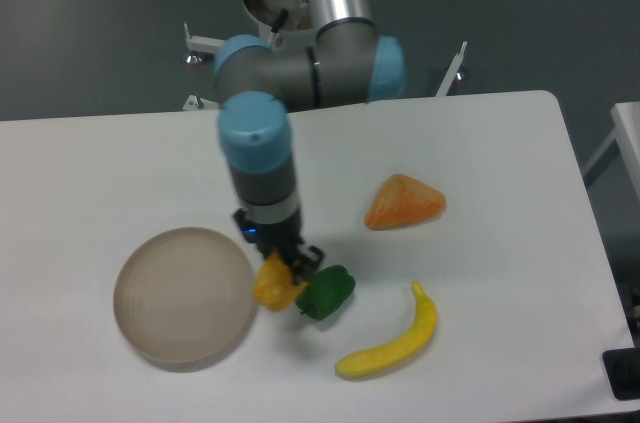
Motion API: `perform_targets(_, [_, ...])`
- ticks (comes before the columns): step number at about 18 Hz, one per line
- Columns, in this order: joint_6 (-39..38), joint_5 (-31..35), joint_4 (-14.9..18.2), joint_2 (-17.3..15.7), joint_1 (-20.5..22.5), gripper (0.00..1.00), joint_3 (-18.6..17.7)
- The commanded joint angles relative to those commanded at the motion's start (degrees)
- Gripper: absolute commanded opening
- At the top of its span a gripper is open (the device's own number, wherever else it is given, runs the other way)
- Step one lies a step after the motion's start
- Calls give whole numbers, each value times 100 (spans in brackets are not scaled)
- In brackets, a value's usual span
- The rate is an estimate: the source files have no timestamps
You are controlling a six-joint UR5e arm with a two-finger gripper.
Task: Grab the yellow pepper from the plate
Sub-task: 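Lift the yellow pepper off the plate toward the green pepper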
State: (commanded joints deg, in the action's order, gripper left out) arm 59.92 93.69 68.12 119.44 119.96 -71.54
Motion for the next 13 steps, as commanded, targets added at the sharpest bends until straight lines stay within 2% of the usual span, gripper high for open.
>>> perform_targets(3, [248, 0, -9, 9, 80, 48, 18])
perform_targets(13, [266, -9, -53, 53, 159, 48, -8])
